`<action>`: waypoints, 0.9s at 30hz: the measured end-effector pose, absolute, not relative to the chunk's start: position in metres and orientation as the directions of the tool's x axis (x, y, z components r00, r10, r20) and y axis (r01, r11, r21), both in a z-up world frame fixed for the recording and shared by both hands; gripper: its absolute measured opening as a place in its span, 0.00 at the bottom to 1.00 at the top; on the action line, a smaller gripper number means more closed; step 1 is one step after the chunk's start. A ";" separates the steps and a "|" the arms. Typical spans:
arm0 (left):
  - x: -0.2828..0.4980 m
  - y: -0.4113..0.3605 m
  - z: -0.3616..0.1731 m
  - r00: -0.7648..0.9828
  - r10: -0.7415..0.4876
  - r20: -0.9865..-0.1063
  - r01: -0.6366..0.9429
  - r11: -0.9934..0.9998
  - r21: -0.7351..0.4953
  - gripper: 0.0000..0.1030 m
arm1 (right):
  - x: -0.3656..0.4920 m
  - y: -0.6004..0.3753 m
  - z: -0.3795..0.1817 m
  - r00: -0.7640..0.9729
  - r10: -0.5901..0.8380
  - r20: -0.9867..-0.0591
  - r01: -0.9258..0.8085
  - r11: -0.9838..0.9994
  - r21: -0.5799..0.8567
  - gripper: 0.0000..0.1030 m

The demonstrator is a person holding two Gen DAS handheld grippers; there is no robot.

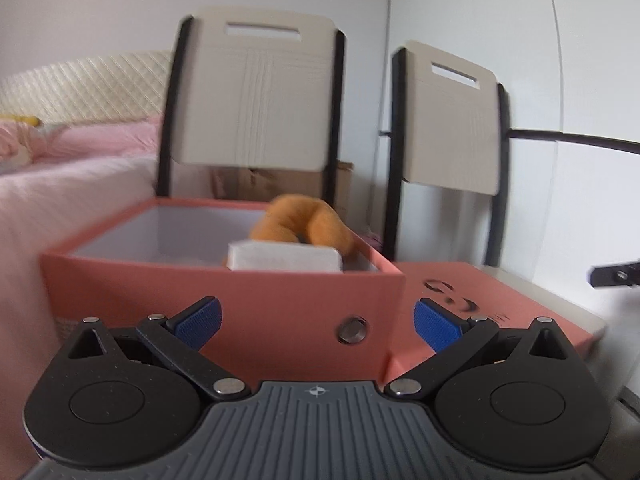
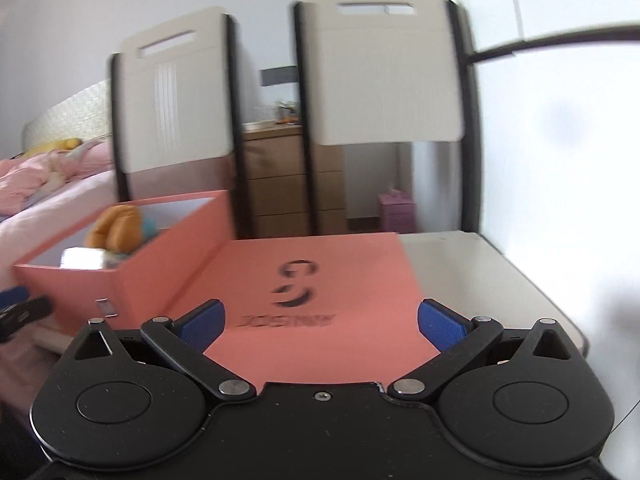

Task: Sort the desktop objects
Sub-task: 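Move both grippers toward opposite edges of the pink JOSINY lid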

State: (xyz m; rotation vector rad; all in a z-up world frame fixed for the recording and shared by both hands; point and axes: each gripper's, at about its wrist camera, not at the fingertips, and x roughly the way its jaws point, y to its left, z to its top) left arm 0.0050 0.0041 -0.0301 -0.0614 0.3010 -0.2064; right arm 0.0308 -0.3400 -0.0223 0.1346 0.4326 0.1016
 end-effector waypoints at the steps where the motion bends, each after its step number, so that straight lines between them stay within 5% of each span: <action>1: 0.006 0.001 -0.034 0.926 -0.230 -0.301 0.209 0.973 -0.102 1.00 | 0.038 -0.349 -0.027 0.899 0.121 -0.421 -0.057 0.985 0.162 0.99; 12: 0.034 -0.043 -0.082 0.822 -0.366 -0.437 0.352 0.929 -0.116 1.00 | 0.075 -0.388 -0.084 0.843 0.189 -0.504 -0.057 0.963 0.265 0.99; 27: 0.052 -0.071 -0.100 0.770 -0.464 -0.439 0.441 0.883 -0.159 1.00 | 0.080 -0.398 -0.102 0.824 0.279 -0.492 -0.112 0.933 0.342 1.00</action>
